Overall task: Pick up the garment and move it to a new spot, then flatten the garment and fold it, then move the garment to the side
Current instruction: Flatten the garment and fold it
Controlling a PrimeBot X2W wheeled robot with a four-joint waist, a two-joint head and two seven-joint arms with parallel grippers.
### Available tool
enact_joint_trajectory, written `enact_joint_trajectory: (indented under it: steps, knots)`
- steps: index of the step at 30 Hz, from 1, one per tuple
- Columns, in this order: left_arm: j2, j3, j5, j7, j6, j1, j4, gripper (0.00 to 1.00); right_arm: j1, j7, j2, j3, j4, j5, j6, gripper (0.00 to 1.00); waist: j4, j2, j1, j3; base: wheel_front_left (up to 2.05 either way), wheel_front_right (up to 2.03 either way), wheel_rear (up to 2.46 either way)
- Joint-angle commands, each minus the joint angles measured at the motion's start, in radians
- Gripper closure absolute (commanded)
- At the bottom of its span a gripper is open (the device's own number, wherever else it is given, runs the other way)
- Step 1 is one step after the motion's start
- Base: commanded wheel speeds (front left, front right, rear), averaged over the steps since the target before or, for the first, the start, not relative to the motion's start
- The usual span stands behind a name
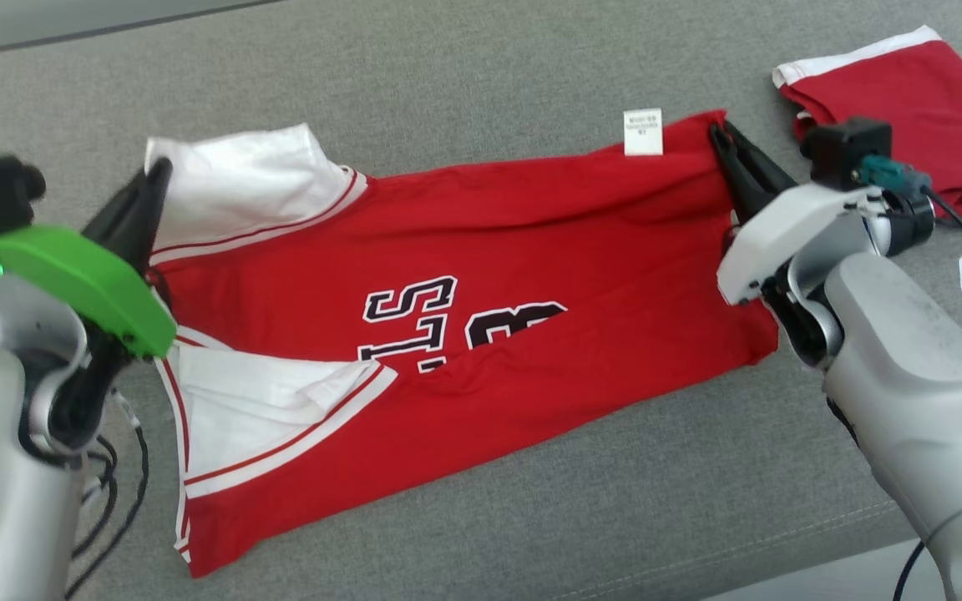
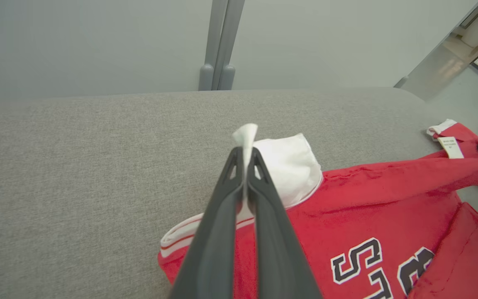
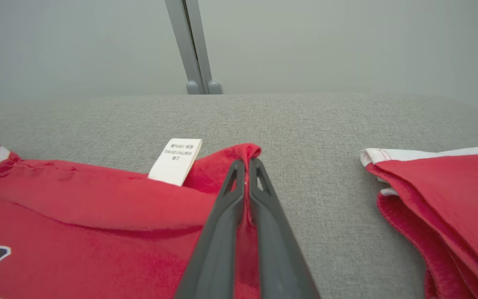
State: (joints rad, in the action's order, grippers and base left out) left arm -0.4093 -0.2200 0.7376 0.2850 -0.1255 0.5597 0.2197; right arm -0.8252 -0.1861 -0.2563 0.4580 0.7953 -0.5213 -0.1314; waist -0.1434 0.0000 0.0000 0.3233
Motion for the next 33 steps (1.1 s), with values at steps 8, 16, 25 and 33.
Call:
enact_joint_trajectory:
  steps: [8, 16, 25, 33]
  knots:
    - [0.034, 0.035, 0.054, -0.073, 0.072, -0.378, -0.251, 1.00, 0.223, -0.044, -0.055, -0.080, -0.093, -0.043, 0.002, 1.00, 0.054, 0.0000, 0.0000, -0.114, 0.00, 0.00, 0.00]
    - [0.085, -0.004, 0.070, -0.104, 0.098, -0.568, -0.298, 1.00, 0.369, -0.028, -0.050, -0.174, -0.149, -0.025, 0.002, 1.00, 0.094, 0.0000, 0.0000, -0.144, 0.00, 0.00, 0.00]
    - [0.131, -0.015, 0.039, -0.190, 0.119, -0.626, -0.209, 0.00, 0.431, -0.017, -0.010, -0.255, -0.177, 0.039, 0.002, 0.00, 0.095, 0.0000, 0.0000, -0.161, 0.00, 0.00, 0.00]
    - [0.162, 0.041, 0.010, -0.334, 0.163, -0.675, -0.232, 0.00, 0.524, -0.038, 0.019, -0.383, -0.223, 0.086, 0.002, 0.00, 0.102, 0.0000, 0.0000, -0.195, 0.00, 0.00, 0.00]
